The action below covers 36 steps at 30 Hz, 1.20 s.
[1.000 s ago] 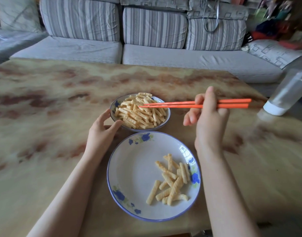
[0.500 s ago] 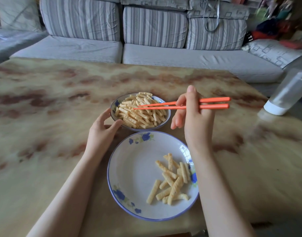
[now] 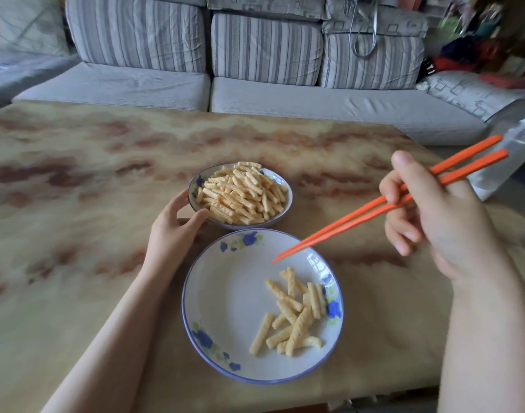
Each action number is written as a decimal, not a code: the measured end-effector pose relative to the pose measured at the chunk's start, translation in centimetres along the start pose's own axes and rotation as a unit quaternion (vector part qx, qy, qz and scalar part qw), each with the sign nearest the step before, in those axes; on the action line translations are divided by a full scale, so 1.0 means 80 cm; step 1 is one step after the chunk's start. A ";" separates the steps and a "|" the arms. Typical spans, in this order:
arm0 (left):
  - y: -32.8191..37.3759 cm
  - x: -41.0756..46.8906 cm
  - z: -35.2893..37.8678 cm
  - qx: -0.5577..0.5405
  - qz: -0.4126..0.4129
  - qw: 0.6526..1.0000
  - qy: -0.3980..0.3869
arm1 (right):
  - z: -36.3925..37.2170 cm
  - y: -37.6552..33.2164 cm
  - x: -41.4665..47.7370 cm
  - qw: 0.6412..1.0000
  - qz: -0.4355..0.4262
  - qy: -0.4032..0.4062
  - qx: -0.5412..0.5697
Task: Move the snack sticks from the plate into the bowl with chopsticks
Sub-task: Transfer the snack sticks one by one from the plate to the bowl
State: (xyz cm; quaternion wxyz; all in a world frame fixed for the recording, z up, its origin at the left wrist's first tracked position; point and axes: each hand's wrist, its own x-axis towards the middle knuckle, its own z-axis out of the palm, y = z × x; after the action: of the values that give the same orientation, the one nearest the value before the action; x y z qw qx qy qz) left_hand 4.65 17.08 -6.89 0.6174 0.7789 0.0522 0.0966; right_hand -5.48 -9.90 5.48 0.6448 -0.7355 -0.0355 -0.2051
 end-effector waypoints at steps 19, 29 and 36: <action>0.000 0.000 0.000 0.004 0.020 1.000 -0.004 | 0.014 0.003 -0.001 0.998 0.041 -0.026 0.033; 0.000 -0.001 0.000 -0.003 0.003 1.000 -0.002 | 0.044 0.018 0.017 0.970 0.026 0.147 0.191; 0.001 -0.001 0.001 -0.016 -0.006 1.000 -0.007 | 0.076 0.029 0.028 0.945 0.020 0.221 0.240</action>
State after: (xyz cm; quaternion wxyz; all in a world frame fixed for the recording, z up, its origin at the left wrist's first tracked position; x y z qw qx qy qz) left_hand 4.55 16.95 -6.81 0.6305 0.7694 0.0511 0.0887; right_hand -1.15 -4.91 3.58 0.7979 -0.4957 0.0744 -0.3347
